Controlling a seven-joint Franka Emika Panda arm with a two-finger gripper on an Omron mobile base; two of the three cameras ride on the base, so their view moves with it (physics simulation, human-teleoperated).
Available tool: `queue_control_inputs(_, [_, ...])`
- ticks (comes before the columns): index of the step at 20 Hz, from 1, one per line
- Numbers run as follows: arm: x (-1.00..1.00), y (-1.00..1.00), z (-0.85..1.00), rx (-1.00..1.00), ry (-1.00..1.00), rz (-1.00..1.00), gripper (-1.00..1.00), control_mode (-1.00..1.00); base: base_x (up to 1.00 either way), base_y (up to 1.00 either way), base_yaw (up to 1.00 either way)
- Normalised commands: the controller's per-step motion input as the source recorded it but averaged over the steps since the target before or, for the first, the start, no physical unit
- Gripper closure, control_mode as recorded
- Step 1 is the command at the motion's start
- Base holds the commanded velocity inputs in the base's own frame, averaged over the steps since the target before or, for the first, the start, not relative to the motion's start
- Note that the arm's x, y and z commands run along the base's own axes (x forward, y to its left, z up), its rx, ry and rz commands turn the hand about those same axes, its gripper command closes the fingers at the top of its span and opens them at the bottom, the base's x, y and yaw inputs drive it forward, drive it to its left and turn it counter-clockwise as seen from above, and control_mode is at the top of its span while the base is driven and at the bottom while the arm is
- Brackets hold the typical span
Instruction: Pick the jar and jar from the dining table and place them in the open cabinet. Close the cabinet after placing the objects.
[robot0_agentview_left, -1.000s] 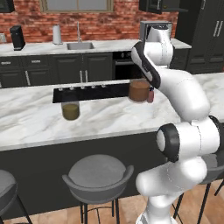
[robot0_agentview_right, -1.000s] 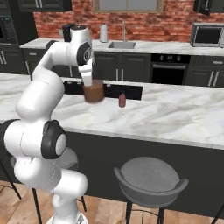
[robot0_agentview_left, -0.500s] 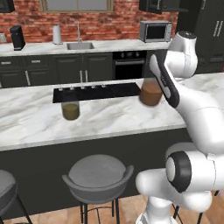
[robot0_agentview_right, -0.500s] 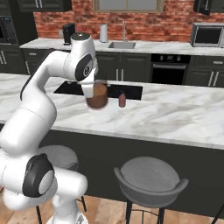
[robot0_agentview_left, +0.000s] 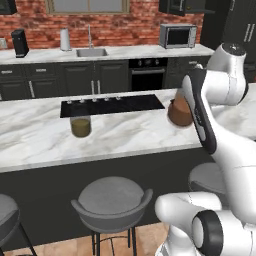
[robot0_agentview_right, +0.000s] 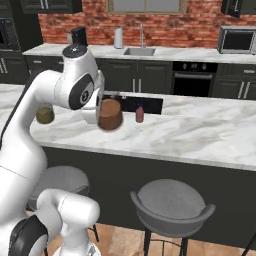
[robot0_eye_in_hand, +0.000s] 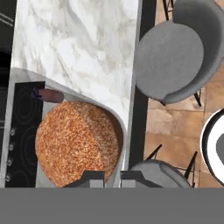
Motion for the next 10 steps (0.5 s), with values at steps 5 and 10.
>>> queue_control_inputs(5, [-0.13, 0.00, 0.00, 0.00, -0.04, 0.00, 1.00, -1.00, 0.00, 0.00, 0.00])
queue_control_inputs(10, [-0.17, -0.04, 0.00, 0.00, -0.04, 0.00, 1.00, 1.00, -0.79, -0.30, -0.05])
